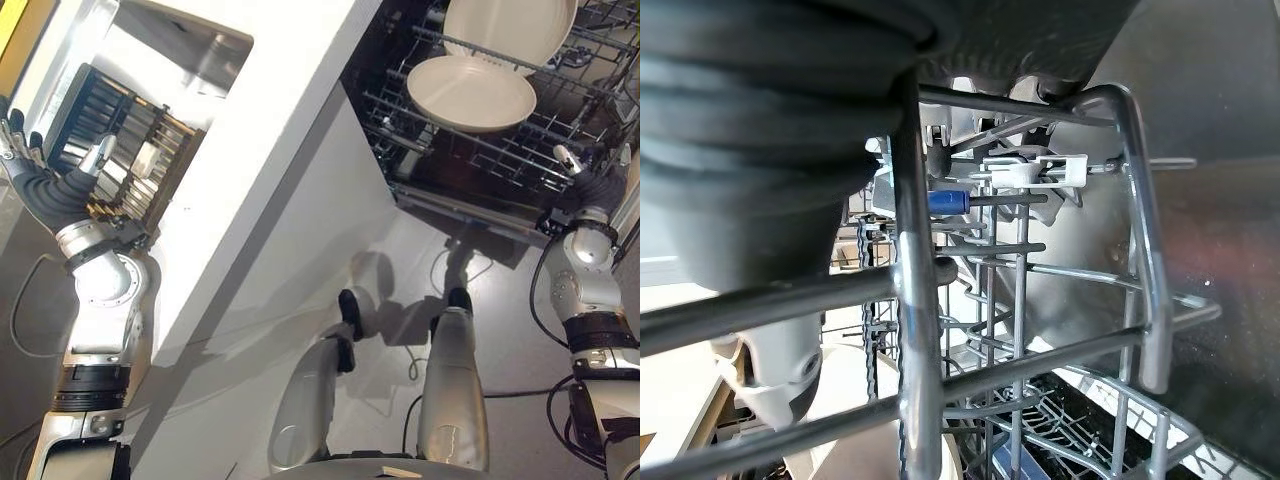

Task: Pick up plates and place into dishwasher.

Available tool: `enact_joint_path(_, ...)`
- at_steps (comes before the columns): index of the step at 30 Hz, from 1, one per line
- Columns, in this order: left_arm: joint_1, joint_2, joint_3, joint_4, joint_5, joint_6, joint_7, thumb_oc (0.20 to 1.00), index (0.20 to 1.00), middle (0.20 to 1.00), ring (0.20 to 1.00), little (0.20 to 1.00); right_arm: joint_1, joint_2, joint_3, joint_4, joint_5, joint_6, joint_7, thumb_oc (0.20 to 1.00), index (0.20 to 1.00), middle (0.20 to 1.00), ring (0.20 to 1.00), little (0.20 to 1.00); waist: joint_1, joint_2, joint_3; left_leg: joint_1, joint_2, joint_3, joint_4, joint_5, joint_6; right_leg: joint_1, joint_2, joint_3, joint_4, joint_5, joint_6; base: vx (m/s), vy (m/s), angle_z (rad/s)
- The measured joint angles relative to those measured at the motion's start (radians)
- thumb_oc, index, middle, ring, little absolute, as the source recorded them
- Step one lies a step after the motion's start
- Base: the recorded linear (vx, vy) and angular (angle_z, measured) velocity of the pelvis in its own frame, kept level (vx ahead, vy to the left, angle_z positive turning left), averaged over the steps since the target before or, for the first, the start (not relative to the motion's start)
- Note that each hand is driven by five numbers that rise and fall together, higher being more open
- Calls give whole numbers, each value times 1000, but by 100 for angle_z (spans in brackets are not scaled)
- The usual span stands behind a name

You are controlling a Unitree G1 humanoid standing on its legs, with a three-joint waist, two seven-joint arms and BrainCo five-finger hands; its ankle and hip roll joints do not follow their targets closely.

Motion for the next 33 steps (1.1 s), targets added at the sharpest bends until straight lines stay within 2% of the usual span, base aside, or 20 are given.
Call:
enact_joint_path(7,-8,-14,-36,0,-1,1,0,1000,1000,1000,1000,1000,-28,34,12,2,-1,25,-1,1000,1000,1000,1000,1000,5,1,-1,11,-9,-2,29,-15,8,23,-22,-15,2,3,7,39,80,1)
enact_joint_path(12,-6,-59,-73,4,-8,2,-2,1000,1000,1000,1000,1000,-38,37,48,2,-2,83,-4,1000,1000,1000,1000,1000,27,1,-1,49,-18,-4,33,-23,11,66,-39,-24,-4,1,12,58,74,2)
enact_joint_path(17,-2,-72,-94,4,-26,11,-7,1000,1000,1000,1000,1000,-85,34,79,44,-2,130,-4,1000,1000,1000,1000,1000,45,2,-1,60,-24,-36,33,-24,11,101,-51,-62,-10,0,14,47,25,14)
enact_joint_path(30,2,-79,-96,5,-59,36,-37,1000,1000,1000,1000,1000,-176,28,118,137,20,133,9,1000,1000,1000,1000,1000,133,1,-1,54,-44,-92,44,-17,11,144,-78,-129,-22,-10,18,24,-11,13)
enact_joint_path(33,12,-78,-96,5,-59,40,-40,1000,1000,1000,1000,1000,-193,26,120,149,44,132,17,1000,1000,1000,1000,1000,140,1,-1,53,-56,-109,47,-16,13,160,-91,-148,-21,-17,24,6,-14,21)
